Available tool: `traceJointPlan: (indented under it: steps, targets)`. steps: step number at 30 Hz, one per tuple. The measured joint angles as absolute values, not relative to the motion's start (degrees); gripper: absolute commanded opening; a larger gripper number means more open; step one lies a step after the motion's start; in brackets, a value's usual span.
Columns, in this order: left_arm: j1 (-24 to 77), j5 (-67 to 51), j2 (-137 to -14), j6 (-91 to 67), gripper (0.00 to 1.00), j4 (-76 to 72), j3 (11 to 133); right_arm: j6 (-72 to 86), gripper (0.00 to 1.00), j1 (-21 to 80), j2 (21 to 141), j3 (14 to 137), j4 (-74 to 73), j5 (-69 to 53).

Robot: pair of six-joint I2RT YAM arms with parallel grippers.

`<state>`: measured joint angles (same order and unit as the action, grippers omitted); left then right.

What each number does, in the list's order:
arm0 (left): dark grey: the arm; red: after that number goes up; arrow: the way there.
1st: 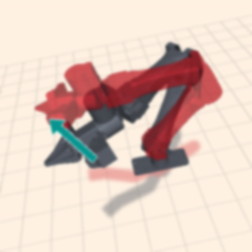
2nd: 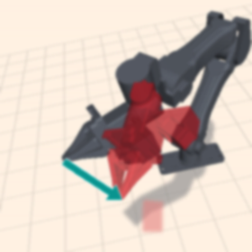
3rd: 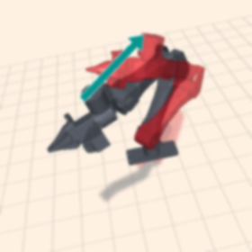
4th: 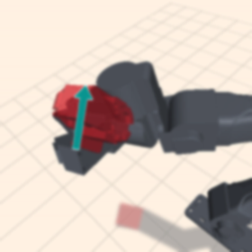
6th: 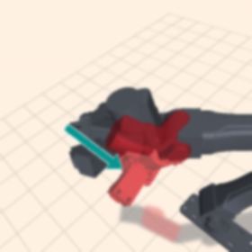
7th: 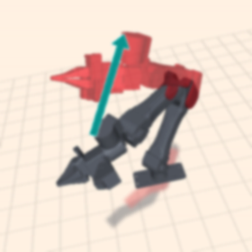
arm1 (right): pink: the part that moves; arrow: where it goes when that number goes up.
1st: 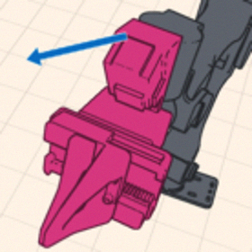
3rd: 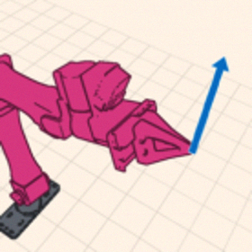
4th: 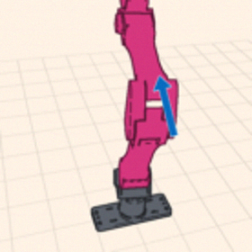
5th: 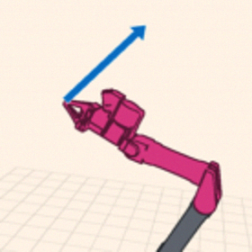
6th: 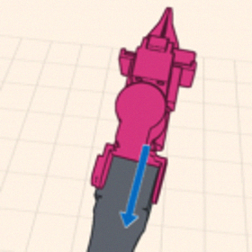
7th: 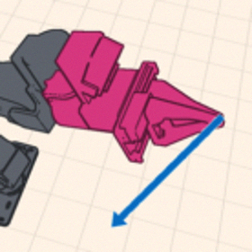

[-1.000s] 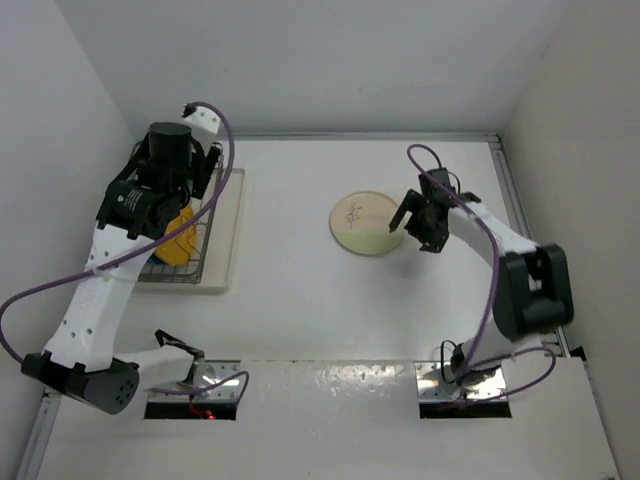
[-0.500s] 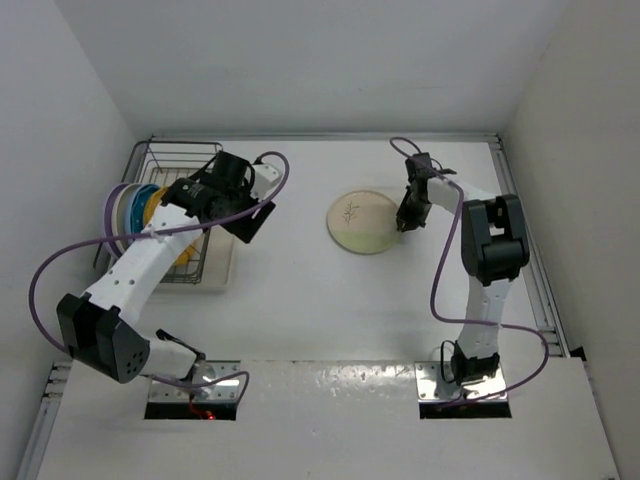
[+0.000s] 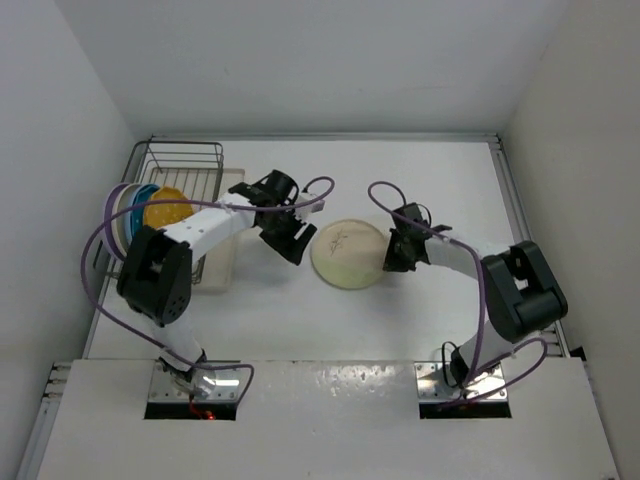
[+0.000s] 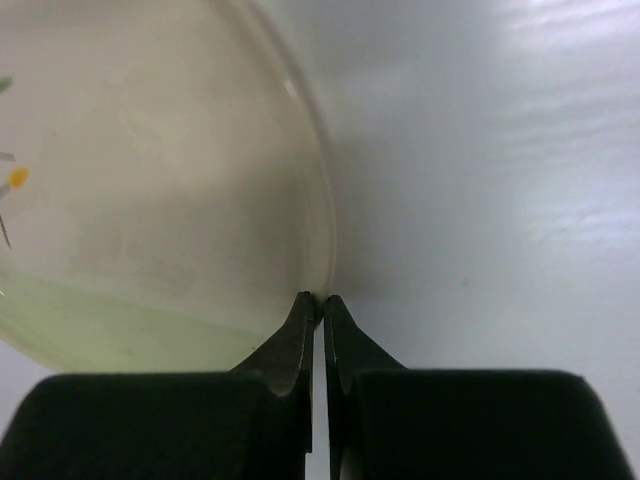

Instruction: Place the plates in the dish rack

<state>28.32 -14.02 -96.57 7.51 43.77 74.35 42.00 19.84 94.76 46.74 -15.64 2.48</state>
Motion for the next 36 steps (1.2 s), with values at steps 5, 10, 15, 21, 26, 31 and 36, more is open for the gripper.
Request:
traceJointPlan:
  steps: [5, 10, 15, 21, 26, 31, 36]
  targets:
    - [28.60, -19.16, -107.20, 4.82, 0.71, 40.95, 76.14, 47.64, 0.00, 25.89, 89.93, 40.23, -11.68, 2.87]
    - [28.73, -19.68, -114.41, 2.24, 0.47, 39.79, 78.72, 50.13, 0.00, 30.09, 88.58, 38.41, -10.41, 3.44]
    - [29.61, -15.55, -115.50, 0.56, 0.17, 39.13, 80.03, 51.92, 0.00, 30.65, 86.56, 36.62, -10.63, 3.79]
    - [29.17, -16.75, -115.79, -1.78, 0.00, 39.57, 80.60, 52.80, 0.00, 31.31, 85.60, 35.90, -11.33, 4.25]
    - [29.80, -14.35, -115.83, -2.00, 0.00, 41.28, 82.21, 52.97, 0.35, 31.66, 85.17, 35.90, -12.43, 4.29]
    - [31.27, -6.35, -110.59, 0.03, 0.00, 46.24, 86.46, 50.72, 0.79, 31.97, 84.07, 36.14, -15.79, 4.12]
    - [32.58, 1.58, -97.34, 2.37, 0.00, 49.43, 88.33, 49.08, 0.83, 31.99, 80.97, 36.36, -17.50, 3.99]
